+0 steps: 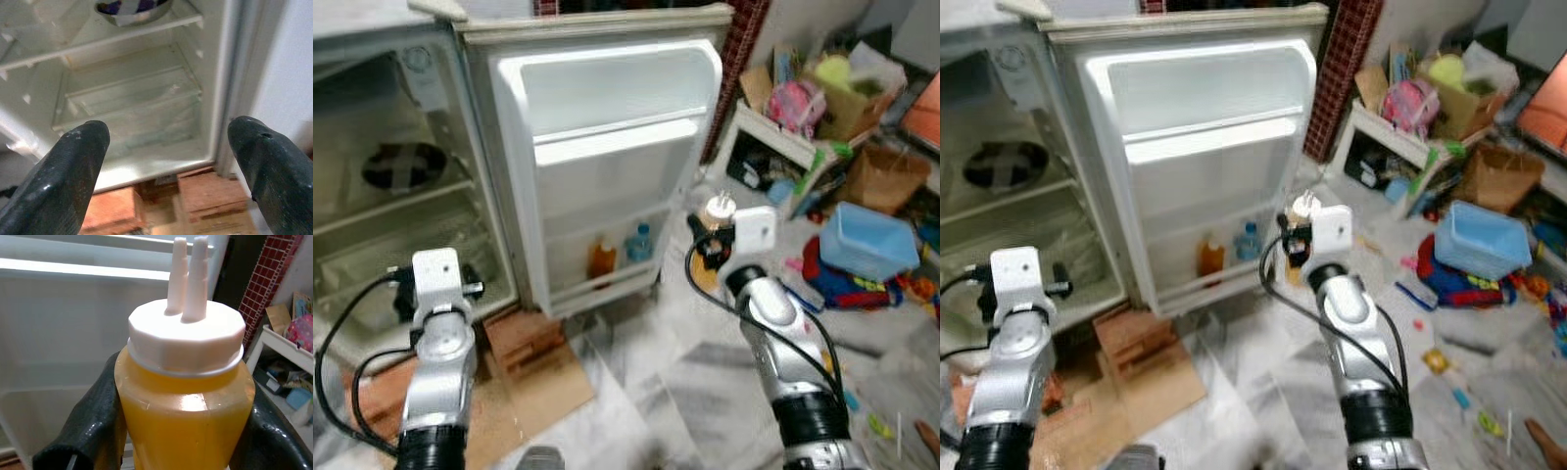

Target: Restocking fridge

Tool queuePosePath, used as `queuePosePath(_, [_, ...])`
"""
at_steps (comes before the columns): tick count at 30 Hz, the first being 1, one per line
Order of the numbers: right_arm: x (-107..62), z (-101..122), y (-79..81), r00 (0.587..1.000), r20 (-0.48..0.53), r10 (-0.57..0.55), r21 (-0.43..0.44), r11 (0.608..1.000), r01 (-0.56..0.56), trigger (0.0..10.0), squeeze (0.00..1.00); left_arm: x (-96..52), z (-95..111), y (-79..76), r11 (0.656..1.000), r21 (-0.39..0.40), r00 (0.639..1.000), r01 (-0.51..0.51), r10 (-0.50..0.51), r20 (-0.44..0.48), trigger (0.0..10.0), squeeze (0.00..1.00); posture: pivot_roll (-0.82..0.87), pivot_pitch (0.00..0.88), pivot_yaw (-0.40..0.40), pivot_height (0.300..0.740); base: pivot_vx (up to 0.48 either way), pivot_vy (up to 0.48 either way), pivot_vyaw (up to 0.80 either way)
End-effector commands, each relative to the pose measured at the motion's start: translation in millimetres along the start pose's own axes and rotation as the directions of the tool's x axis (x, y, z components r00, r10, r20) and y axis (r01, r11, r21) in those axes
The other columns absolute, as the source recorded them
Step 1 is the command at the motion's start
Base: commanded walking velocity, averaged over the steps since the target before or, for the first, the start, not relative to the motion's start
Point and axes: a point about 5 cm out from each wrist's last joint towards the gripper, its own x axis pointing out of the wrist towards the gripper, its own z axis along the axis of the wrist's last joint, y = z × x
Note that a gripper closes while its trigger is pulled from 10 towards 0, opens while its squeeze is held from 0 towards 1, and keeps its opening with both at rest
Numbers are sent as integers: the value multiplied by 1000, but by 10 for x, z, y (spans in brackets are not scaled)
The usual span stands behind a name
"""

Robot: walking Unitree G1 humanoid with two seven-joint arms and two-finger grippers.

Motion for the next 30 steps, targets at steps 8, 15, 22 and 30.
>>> queuePosePath(8, [-20,28,-56,1000,24,-8,4,1000,8,10000,0,-24,-4,-46,1000,-14,1000,3,-3,-5,10000,0,104,0,-87,740,0,-318,264])
queuePosePath(15, [-25,34,-56,1000,29,3,15,1000,-3,10000,0,-17,-4,4,997,-68,999,-34,33,-22,10000,0,103,0,-87,740,0,0,0])
queuePosePath(22, [-26,40,-43,999,36,0,24,1000,-1,10000,0,-22,-12,69,998,-65,1000,-22,21,-6,10000,0,100,0,-82,740,0,478,0])
queuePosePath(30, [-18,69,-50,999,51,-5,28,1000,3,10000,0,-66,-6,172,1000,-9,996,26,-25,83,10000,0,102,0,-75,740,0,480,0])
